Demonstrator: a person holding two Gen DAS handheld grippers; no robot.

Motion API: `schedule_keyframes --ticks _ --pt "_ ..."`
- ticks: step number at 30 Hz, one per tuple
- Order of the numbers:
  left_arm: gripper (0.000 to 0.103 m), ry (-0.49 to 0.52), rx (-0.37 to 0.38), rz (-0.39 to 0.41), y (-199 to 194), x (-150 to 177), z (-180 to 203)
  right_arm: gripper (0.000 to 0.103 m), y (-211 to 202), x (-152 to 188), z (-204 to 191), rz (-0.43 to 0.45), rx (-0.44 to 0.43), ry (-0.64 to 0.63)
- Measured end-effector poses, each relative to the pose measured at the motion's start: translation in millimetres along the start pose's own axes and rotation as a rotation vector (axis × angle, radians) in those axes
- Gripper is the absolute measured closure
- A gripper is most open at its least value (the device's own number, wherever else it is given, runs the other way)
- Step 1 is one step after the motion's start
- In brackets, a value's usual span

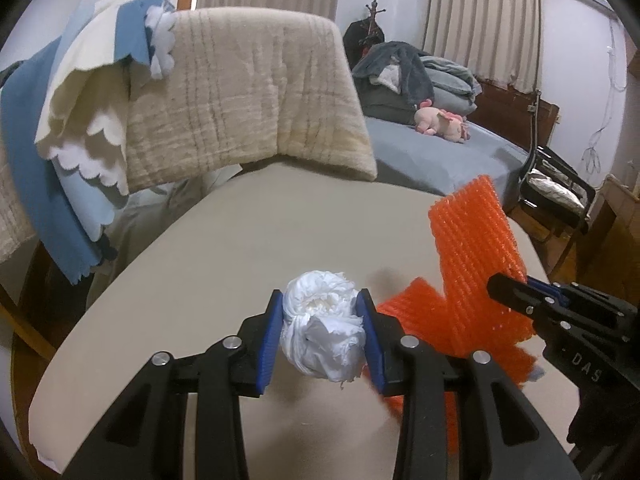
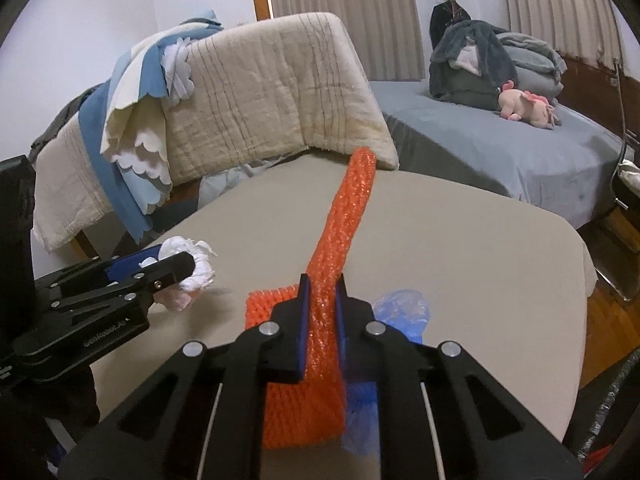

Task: Collect trash
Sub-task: 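Grasp the orange mesh sleeve with the right gripper and lift it, then carry the orange mesh sleeve to the bin with the right gripper while the left carries the tissue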

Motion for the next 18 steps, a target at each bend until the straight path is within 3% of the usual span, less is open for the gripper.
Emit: schedule_keyframes --ticks 18 --pt "0.066 0.060 0.076 0.068 -48 -5 69 0.093 -80 14 30 0.065 0.055 0.043"
Point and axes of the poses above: each gripper's, at about its wrist camera, not at the fingertips, and y roughly the way its jaws point, z to its right, x to its underside, the point moved 4 cm from there along y, roughly the way its jaws point, and after that the axes turned 12 degrees about -z, right-handed, at the moved point
